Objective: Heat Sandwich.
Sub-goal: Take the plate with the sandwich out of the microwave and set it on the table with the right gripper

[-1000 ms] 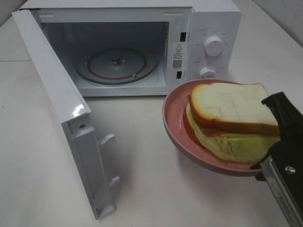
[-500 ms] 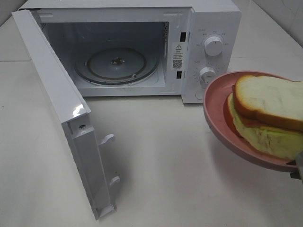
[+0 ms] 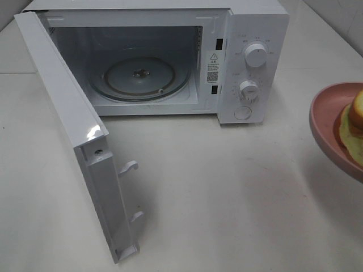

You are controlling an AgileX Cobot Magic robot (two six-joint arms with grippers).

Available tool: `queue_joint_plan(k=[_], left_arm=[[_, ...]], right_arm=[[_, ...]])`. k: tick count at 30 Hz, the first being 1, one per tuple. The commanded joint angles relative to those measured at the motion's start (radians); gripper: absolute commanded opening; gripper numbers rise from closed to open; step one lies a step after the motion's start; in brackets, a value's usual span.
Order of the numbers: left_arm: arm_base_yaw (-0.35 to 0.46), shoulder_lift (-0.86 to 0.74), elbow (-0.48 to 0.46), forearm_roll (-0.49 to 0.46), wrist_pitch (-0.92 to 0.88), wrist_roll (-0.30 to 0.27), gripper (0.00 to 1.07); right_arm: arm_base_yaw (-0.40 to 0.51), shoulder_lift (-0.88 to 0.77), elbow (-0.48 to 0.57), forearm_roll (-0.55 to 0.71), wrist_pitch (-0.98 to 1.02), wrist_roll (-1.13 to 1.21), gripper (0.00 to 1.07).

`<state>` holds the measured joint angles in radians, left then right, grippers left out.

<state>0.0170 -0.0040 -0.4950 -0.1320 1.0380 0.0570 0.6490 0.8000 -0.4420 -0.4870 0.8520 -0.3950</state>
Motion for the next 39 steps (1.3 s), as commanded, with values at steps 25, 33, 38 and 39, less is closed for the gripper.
queue_joint_plan(k=[25, 33, 38, 39], left_arm=[[0.004, -0.024, 0.003, -0.005, -0.004, -0.003, 0.98], [0.004, -0.024, 0.003, -0.005, -0.004, -0.003, 0.98], [0.004, -0.024, 0.003, -0.005, -0.004, -0.003, 0.98], [0.004, -0.024, 0.003, -0.005, -0.004, -0.003, 0.98]], right_arm=[[-0.003, 0.362, -0.106, -0.235, 0.015, 0.834, 0.00], [-0.006, 0.528, -0.183, -0.251, 0.047, 1.022, 0.00], [-0.006, 0.607, -0.212, -0.287, 0.072, 1.126, 0.00], [-0.009, 0.621, -0.215, -0.291, 0.071, 1.136, 0.00]])
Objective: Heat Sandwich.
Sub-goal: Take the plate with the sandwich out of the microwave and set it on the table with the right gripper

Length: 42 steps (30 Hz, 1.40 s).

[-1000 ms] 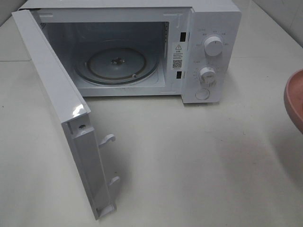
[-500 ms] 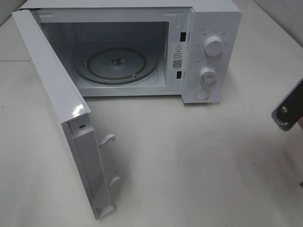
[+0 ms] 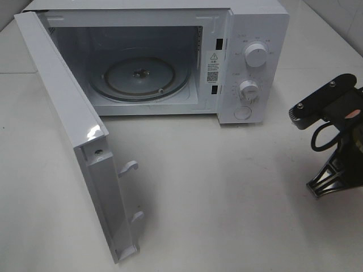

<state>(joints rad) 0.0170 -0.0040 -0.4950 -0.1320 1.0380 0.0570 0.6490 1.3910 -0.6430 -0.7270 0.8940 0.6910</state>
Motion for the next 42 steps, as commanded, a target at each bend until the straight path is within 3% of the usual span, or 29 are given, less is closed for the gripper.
queue_joint_plan(k=[1, 19, 42], left_arm=[[0.004, -0.024, 0.003, -0.005, -0.004, -0.003, 0.98], [0.004, -0.024, 0.003, -0.005, -0.004, -0.003, 0.98], [0.004, -0.024, 0.003, -0.005, -0.004, -0.003, 0.98]], right_arm=[[-0.027, 0.057, -0.020, -0.050, 0.025, 0.069, 0.00], [-0.205, 0.233, -0.024, -0.058, -0.086, 0.107, 0.00], [-0.216, 0.397, -0.024, -0.078, -0.194, 0.171, 0.02]])
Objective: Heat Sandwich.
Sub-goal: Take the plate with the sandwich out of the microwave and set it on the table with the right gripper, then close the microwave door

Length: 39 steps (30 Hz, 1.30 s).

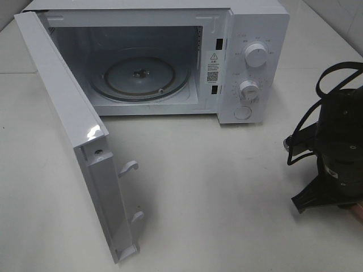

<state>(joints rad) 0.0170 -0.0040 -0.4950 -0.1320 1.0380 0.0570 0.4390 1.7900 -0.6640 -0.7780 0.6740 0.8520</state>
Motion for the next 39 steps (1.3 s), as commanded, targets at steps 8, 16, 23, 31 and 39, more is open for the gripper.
queue_joint_plan(k=[8, 16, 23, 31, 39], left_arm=[[0.004, -0.024, 0.003, -0.005, -0.004, -0.003, 0.98], [0.004, -0.024, 0.003, -0.005, -0.004, -0.003, 0.98], [0.004, -0.024, 0.003, -0.005, -0.004, -0.003, 0.98], [0.004, -0.024, 0.003, -0.005, -0.004, -0.003, 0.98], [0.004, -0.024, 0.003, -0.005, -0.004, -0.003, 0.98]], right_arm=[[-0.006, -0.002, -0.003, -0.027, 0.026, 0.010, 0.07], [-0.006, -0.023, -0.003, -0.010, 0.025, 0.003, 0.28], [-0.006, -0.142, -0.003, 0.115, 0.025, -0.158, 0.59], [-0.006, -0.289, -0.003, 0.296, 0.025, -0.407, 0.71], [-0.006, -0.479, -0.003, 0.480, 0.038, -0.588, 0.78]])
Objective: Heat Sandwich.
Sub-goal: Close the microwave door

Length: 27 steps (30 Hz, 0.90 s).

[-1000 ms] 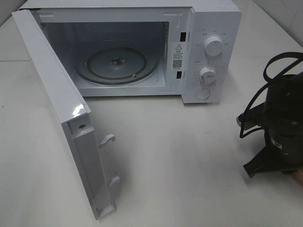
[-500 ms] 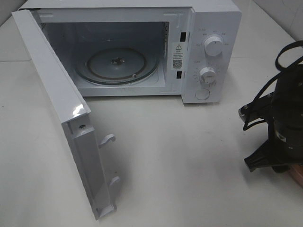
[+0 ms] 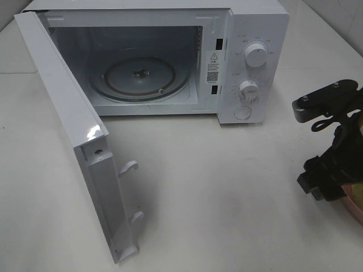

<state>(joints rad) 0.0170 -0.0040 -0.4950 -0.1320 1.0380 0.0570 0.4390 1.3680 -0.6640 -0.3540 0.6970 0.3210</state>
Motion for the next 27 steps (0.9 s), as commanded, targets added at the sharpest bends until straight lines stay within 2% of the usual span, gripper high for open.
queue_joint_plan(k=[1, 13, 27], left_arm=[[0.004, -0.024, 0.003, -0.005, -0.004, -0.003, 0.98], [0.004, -0.024, 0.003, -0.005, -0.004, -0.003, 0.98], [0.004, -0.024, 0.003, -0.005, -0.004, -0.003, 0.98]], right_arm=[[-0.006, -0.083, -0.003, 0.067, 0.021, -0.060, 0.78], [-0.006, -0.395, -0.003, 0.116, 0.242, -0.112, 0.76], [-0.006, -0.734, -0.003, 0.212, 0.399, -0.175, 0.76]])
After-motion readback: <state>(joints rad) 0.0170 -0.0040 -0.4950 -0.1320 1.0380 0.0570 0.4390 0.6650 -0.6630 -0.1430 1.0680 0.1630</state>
